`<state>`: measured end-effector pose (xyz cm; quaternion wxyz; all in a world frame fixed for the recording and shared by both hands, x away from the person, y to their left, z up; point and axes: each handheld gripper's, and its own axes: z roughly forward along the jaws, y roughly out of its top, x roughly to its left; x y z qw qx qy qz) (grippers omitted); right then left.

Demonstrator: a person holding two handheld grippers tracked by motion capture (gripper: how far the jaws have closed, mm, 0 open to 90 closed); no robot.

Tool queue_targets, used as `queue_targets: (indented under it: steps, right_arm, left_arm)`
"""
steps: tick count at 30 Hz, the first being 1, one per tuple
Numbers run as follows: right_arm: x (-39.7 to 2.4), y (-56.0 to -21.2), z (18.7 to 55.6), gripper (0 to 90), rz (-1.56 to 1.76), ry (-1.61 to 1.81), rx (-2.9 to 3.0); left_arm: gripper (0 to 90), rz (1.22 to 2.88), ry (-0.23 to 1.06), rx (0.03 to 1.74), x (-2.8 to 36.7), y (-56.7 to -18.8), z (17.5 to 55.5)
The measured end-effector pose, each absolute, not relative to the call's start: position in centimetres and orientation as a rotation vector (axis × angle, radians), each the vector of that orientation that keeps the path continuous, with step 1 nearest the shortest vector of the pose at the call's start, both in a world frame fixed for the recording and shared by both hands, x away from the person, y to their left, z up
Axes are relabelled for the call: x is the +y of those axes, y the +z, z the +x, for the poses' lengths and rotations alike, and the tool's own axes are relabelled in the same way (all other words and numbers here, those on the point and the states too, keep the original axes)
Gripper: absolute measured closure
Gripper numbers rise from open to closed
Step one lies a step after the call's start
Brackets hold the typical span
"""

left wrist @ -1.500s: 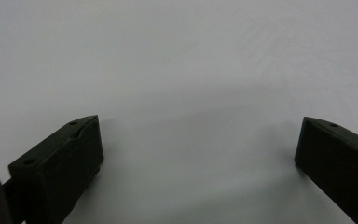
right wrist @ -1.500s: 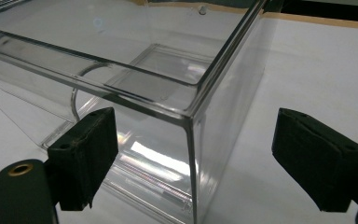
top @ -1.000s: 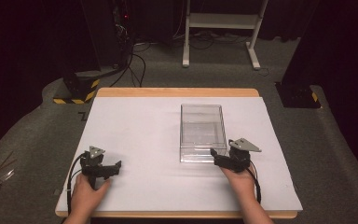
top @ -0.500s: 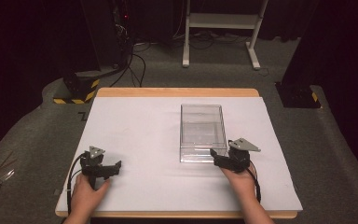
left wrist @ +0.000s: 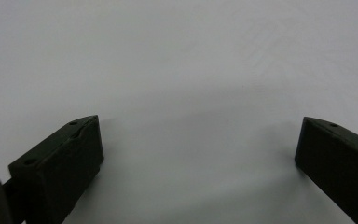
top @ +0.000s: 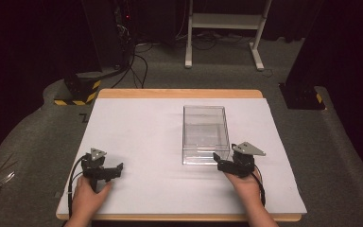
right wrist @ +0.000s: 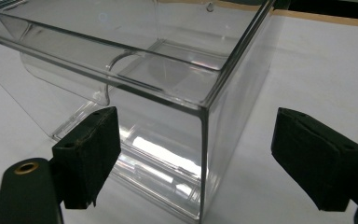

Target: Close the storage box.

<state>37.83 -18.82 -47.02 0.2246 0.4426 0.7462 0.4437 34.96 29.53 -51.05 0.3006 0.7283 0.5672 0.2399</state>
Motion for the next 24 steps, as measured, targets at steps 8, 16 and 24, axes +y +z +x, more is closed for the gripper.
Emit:
queue_targets:
  steps: [8, 16, 24]
  right_arm:
    - [-20.0, -47.1, 36.6, 16.1, 1.231, 1.253, 2.055]
    - [-22.1, -47.7, 35.5, 16.4, 1.269, 1.232, 2.043]
    - [-25.5, -48.4, 34.4, 16.8, 1.324, 1.176, 2.007]
  left_arm:
    - [1.2, 1.933, 0.636, 1.505, 29.5, -51.0, 35.0]
    - [1.2, 1.933, 0.637, 1.505, 29.5, -51.0, 35.0]
    - [1.2, 1.933, 0.637, 1.505, 29.5, -51.0, 35.0]
